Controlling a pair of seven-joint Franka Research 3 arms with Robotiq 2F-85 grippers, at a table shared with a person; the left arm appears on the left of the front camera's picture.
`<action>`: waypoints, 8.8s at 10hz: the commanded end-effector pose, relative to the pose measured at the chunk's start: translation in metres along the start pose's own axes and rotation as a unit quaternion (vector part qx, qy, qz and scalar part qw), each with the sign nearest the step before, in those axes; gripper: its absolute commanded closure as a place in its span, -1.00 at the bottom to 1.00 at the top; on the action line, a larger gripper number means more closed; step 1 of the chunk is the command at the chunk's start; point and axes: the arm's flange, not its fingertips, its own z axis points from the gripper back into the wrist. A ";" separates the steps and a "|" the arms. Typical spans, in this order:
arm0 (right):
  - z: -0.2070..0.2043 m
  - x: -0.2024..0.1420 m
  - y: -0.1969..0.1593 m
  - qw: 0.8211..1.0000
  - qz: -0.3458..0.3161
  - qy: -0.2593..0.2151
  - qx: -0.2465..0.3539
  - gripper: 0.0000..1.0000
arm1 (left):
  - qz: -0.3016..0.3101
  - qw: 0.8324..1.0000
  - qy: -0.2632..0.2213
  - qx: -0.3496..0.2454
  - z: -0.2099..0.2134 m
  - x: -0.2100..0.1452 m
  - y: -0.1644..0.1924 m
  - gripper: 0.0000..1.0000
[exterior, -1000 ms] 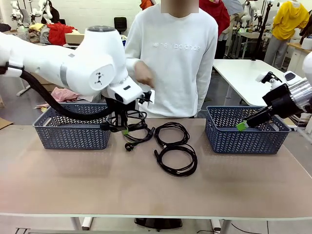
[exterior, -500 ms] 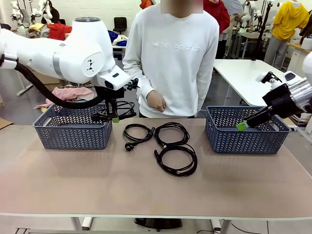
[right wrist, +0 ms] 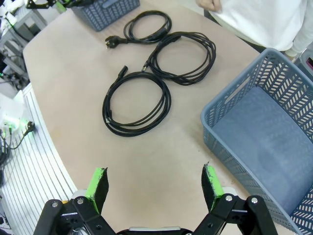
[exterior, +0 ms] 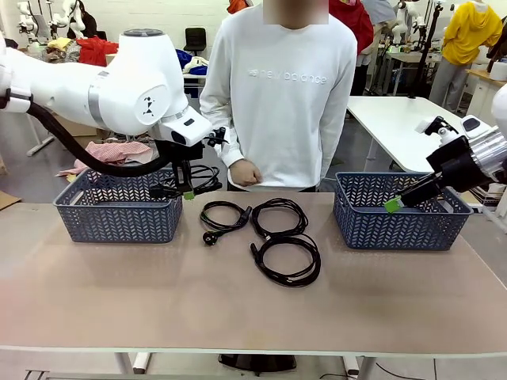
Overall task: Organize the cables according to human instructions.
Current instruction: Pick up a bundle of cables and place it in the basket indicated by the human.
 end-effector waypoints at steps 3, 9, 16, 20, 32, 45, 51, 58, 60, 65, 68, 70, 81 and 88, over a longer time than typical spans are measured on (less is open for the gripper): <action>0.000 0.001 -0.004 1.000 0.010 -0.012 0.008 -1.00 | 0.019 1.000 -0.011 0.012 0.001 -0.018 0.008 0.69; 0.000 0.001 -0.004 1.000 0.010 -0.012 0.008 -1.00 | 0.004 1.000 -0.002 0.011 0.004 -0.109 0.053 0.69; 0.000 0.001 -0.004 1.000 0.010 -0.012 0.008 -1.00 | -0.017 0.999 0.033 0.024 -0.040 -0.124 0.093 0.69; 0.000 0.001 -0.004 1.000 0.010 -0.012 0.008 -1.00 | 0.004 0.998 0.046 0.031 -0.054 -0.132 0.104 0.69; 0.000 0.001 -0.004 1.000 0.010 -0.012 0.008 -1.00 | 0.015 0.999 0.046 -0.013 -0.053 -0.151 0.103 -0.55; 0.000 0.001 -0.004 1.000 0.010 -0.012 0.008 -1.00 | 0.028 0.999 0.027 -0.011 -0.047 -0.135 0.094 -1.00; 0.000 0.001 -0.004 1.000 0.010 -0.012 0.008 -1.00 | 0.026 0.995 -0.093 -0.025 -0.019 -0.088 0.032 -1.00; 0.000 0.001 -0.004 1.000 0.010 -0.012 0.008 -1.00 | 0.041 0.981 -0.182 -0.049 -0.024 -0.078 -0.039 -1.00; 0.000 0.001 -0.004 1.000 0.010 -0.012 0.008 -1.00 | 0.042 0.983 -0.176 -0.045 -0.025 -0.078 -0.043 -1.00; 0.000 0.001 -0.004 1.000 0.010 -0.012 0.008 -1.00 | 0.041 0.983 -0.169 -0.055 -0.022 -0.072 -0.035 -1.00; 0.000 0.001 -0.004 1.000 0.010 -0.012 0.008 -1.00 | 0.041 0.983 -0.169 -0.055 -0.022 -0.072 -0.035 -1.00; 0.000 0.001 -0.004 1.000 0.010 -0.012 0.008 -1.00 | 0.041 0.983 -0.169 -0.055 -0.022 -0.072 -0.035 -1.00; 0.000 0.000 0.000 1.000 0.001 0.000 0.000 -1.00 | 0.041 0.983 -0.169 -0.055 -0.022 -0.072 -0.035 -1.00; -0.091 0.061 0.054 0.994 0.022 0.107 -0.030 -1.00 | 0.041 0.983 -0.169 -0.055 -0.022 -0.072 -0.035 -1.00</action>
